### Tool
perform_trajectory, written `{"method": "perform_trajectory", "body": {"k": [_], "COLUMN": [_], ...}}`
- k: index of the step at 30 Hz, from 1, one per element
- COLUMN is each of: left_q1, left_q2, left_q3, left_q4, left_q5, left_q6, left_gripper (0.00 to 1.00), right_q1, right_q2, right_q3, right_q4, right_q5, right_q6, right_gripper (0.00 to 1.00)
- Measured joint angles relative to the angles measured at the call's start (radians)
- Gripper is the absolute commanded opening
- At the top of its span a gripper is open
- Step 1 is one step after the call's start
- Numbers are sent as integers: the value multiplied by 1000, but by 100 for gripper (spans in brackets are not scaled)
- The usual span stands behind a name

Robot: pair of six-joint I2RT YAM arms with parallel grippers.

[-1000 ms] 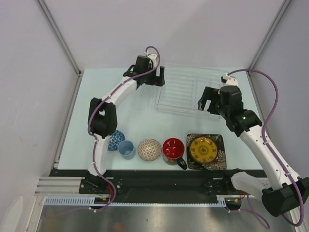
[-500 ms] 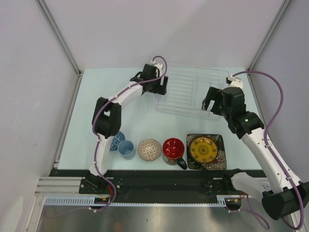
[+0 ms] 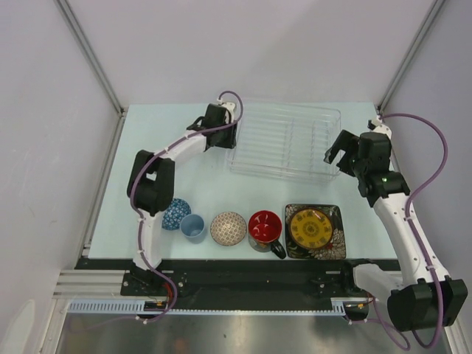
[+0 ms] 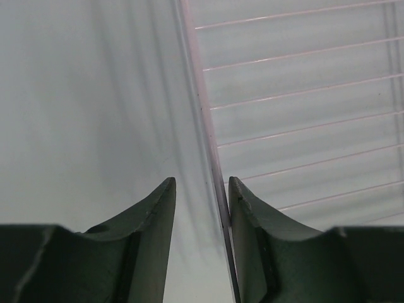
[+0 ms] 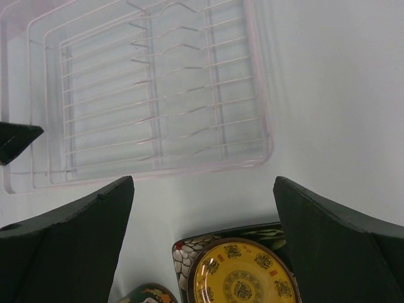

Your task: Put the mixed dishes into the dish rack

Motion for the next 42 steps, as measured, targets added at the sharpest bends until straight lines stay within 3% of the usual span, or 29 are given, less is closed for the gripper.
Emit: {"method": "perform_trajectory", "body": {"k": [6,14,23,31,42], "left_q1": [9,73,154,159,218], "left_q2": [-71,-220,-353,-391,-472], "left_q3": [-100,-284,-438,-497,-600], "left_q4": [17,21,32,51,44], "left_q5": [-44,-107,-139,-144,-128], "left_q6": [6,9,16,16,16], "left_gripper": [39,38,38,38,38], "right_q1": [-42,-86,-66,51,72], "right_q2": [70,277,557,789,954], "right_q3": [-30,-11,196,444,553], "right_q4": [42,117,204,229,201], "right_q5": [-9,-60,-195,-299,-342], "right_q6": [3,19,49,65,67], "right_gripper": [99,96,94,91,90]}}
